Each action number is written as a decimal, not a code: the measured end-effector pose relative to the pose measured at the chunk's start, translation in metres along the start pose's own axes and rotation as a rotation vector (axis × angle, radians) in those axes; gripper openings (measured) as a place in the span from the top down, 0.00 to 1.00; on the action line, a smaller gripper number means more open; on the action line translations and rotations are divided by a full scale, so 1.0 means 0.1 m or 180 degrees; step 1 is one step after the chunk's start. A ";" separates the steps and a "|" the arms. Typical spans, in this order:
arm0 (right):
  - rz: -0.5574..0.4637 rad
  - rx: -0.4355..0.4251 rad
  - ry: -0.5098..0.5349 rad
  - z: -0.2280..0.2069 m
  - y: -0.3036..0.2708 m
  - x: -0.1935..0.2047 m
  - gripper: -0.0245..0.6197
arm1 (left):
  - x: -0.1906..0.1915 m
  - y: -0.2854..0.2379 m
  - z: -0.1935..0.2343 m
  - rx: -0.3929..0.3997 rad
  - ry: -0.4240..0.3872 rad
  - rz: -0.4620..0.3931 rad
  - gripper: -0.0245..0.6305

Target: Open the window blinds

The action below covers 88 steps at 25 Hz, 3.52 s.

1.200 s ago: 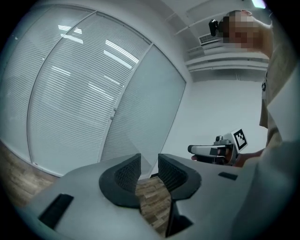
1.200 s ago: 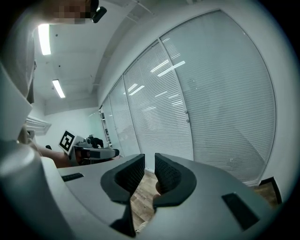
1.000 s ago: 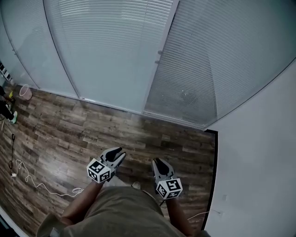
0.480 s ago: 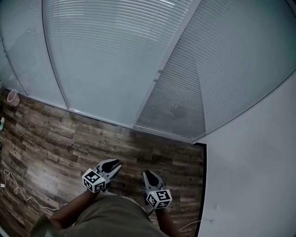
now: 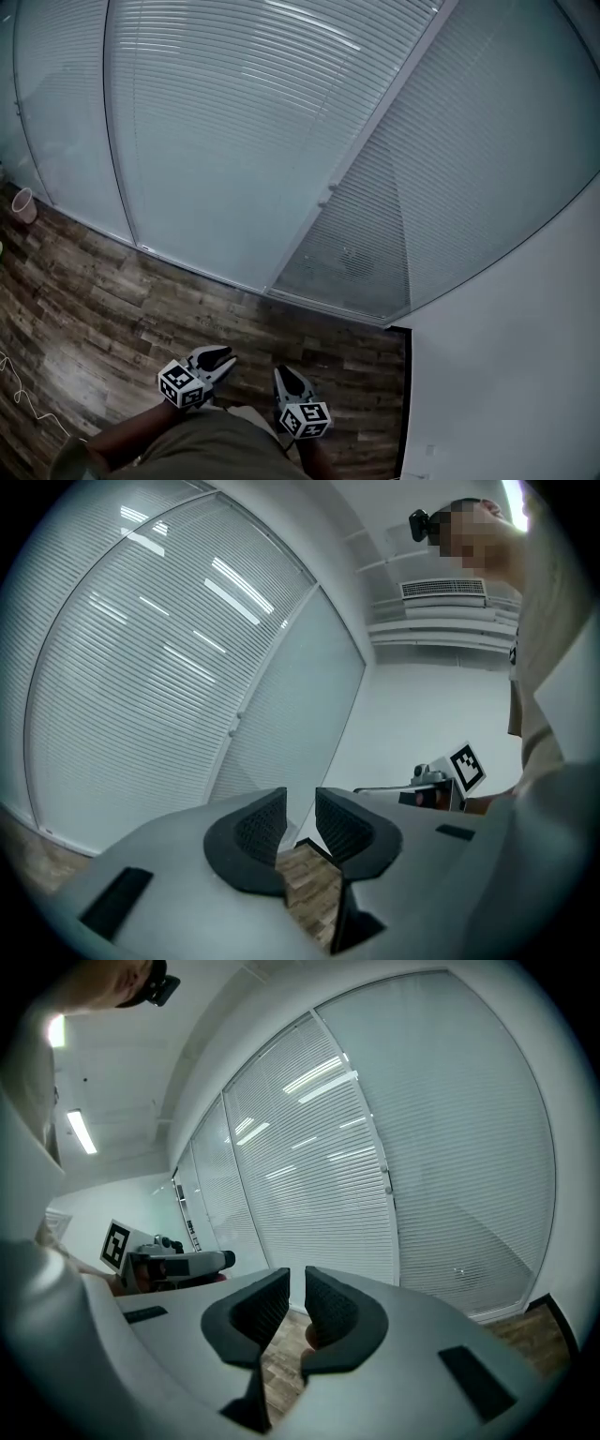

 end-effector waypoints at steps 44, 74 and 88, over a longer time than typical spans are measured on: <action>0.0159 -0.0316 0.0032 -2.08 0.42 -0.25 0.88 | 0.23 -1.51 -0.59 -0.0865 0.0189 0.0180 0.91; -0.0258 0.0203 -0.0223 -1.11 -1.23 -0.87 0.88 | -0.65 -0.88 1.59 -0.0510 0.0436 -0.0253 0.94; -0.0148 0.0159 -0.0304 -1.72 -1.46 -0.90 0.88 | -0.56 -1.18 1.79 -0.0675 0.0641 -0.0042 0.94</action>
Point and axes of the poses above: the fingertips, and each gripper's own axes: y backward along the fingers, z to its left, x out of its underside, the point moved 5 cm from there along y, backward along the fingers, and after that the axes turned 6 degrees about z, right-handed, at the moved point
